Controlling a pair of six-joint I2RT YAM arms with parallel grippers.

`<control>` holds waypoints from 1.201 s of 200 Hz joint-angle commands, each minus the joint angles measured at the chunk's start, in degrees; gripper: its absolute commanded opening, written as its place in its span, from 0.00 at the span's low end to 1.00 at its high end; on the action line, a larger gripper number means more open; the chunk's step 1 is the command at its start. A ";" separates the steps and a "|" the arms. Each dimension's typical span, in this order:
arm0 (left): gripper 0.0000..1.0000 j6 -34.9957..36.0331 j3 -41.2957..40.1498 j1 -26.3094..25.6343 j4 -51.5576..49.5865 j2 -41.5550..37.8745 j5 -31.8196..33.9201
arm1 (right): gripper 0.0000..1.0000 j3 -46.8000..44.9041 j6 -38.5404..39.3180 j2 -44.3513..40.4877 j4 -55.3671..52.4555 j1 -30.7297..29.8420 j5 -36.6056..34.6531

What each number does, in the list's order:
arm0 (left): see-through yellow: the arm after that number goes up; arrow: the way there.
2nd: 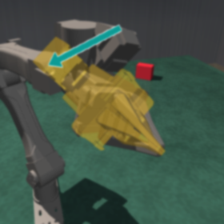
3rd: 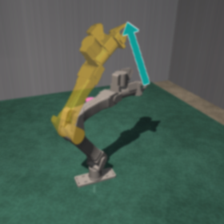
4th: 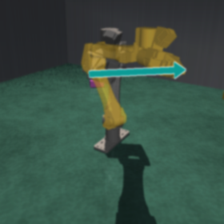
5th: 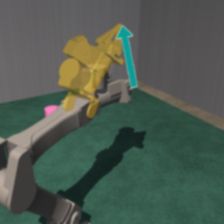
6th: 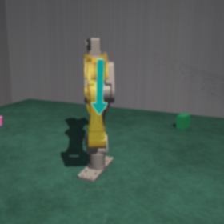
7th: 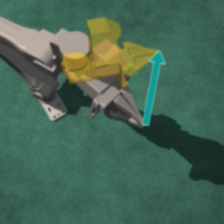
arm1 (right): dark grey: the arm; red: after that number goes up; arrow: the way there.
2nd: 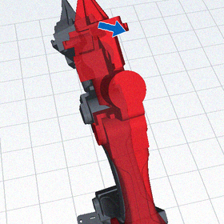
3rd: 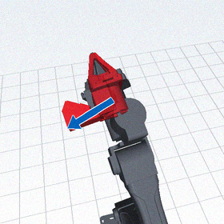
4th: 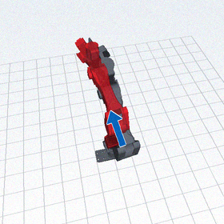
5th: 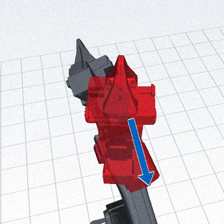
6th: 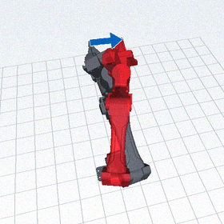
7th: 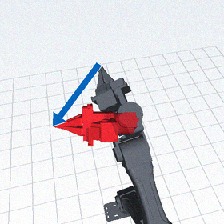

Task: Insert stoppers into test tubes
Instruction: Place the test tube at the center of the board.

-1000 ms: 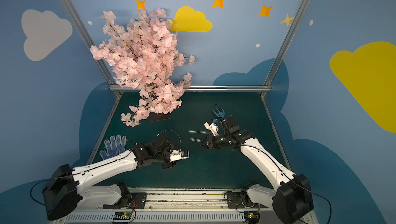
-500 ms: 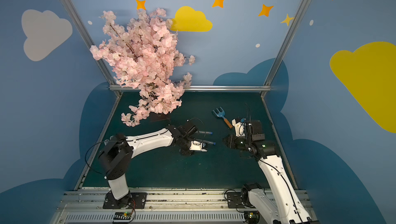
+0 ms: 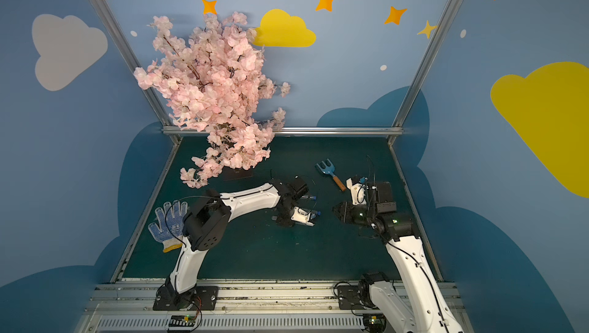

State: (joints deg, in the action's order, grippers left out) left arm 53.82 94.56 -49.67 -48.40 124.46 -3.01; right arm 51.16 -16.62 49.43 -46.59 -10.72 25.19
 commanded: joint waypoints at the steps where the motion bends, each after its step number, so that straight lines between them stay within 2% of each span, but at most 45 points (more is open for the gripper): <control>1: 0.10 0.77 2.64 -0.20 -5.88 1.88 -0.14 | 0.29 -0.53 0.84 -0.67 -1.31 0.32 1.07; 62: 0.21 0.43 5.79 -0.24 -7.41 4.80 -0.33 | 0.27 -0.62 1.30 -0.91 -2.27 0.61 1.52; 87: 0.29 0.14 5.41 -0.22 -5.82 4.40 -0.54 | 0.25 -0.62 1.48 -1.12 -3.04 0.79 1.19; 117: 0.33 0.07 4.72 -0.24 -4.15 3.18 -1.42 | 0.25 -0.79 1.60 -1.53 -3.59 1.21 1.01; 139: 0.34 -0.05 3.34 -0.91 -1.82 -0.65 -2.22 | 0.27 -0.63 1.63 -1.70 -3.71 1.55 0.78; 179: 0.41 -2.78 -5.21 -2.66 7.44 -14.74 -4.85 | 0.31 0.61 1.02 -2.05 -2.96 2.56 0.60; 198: 0.42 -8.65 -12.25 -2.34 15.25 -22.50 -7.27 | 0.33 -0.01 -0.46 -2.14 0.28 3.27 -0.69; 210: 0.43 -15.41 -20.22 -1.43 26.65 -28.52 -5.46 | 0.35 -1.45 -2.14 -2.14 4.38 3.61 -3.77; 220: 0.43 -23.97 -28.84 -0.39 39.03 -33.52 0.01 | 0.35 -3.72 -3.37 -2.06 9.41 3.77 -7.91; 240: 0.44 -37.68 -44.43 -0.13 57.89 -43.37 18.80 | 0.35 -10.10 -5.18 -1.43 22.39 4.12 -17.08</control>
State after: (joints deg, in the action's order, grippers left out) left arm 35.70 64.36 -50.96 -15.97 87.83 -1.67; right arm 47.18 -18.76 47.46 -39.40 -7.18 19.88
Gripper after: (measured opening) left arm 0.432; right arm 0.356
